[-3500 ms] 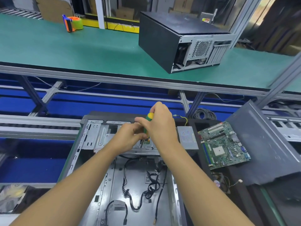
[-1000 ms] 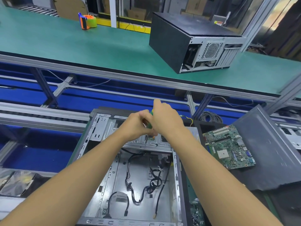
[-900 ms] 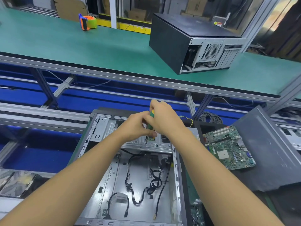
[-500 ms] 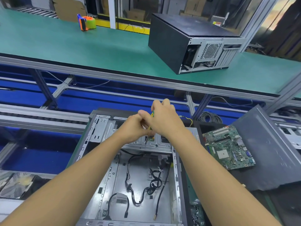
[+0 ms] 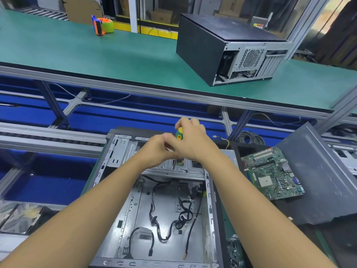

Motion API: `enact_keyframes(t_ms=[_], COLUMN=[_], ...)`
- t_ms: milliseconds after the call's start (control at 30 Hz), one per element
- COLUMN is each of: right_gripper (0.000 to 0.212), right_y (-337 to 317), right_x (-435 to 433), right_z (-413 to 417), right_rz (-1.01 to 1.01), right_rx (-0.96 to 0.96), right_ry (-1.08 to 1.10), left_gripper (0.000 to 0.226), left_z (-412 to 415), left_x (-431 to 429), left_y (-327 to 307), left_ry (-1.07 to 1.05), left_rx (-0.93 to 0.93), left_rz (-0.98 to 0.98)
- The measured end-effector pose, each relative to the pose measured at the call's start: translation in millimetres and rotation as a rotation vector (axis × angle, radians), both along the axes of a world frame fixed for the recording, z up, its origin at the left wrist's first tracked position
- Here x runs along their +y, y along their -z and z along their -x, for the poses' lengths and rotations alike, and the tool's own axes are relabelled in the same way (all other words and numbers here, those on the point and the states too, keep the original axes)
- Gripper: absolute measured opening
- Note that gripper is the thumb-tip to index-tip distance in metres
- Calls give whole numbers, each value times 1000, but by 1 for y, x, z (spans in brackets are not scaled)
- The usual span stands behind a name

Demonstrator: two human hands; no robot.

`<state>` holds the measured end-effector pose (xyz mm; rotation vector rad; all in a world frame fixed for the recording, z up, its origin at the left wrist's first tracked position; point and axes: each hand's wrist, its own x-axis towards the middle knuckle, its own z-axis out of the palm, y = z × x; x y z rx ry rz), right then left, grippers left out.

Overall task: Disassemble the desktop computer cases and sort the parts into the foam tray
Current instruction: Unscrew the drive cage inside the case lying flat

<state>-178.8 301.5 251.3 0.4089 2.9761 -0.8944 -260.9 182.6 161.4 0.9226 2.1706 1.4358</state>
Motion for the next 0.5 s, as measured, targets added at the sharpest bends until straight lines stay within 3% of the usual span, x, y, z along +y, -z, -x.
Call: enact_keyframes(t_ms=[100,267,500], right_gripper=[53,23,30], right_y=[0,-5,-7], right_x=[0,-1,1], right_z=[0,-2,-2], right_rz=[-159,-85,79], right_rx=[22,54,-24], right_ry=[142,8,-34], left_gripper=[33,25,42], left_z=[-1,-6,-6], left_x=[3,-1,-6], left_y=[3,-2,-5], left_ry=[-48,67,46], left_rx=[22,-24,-61], left_rz=[5,-6,-23])
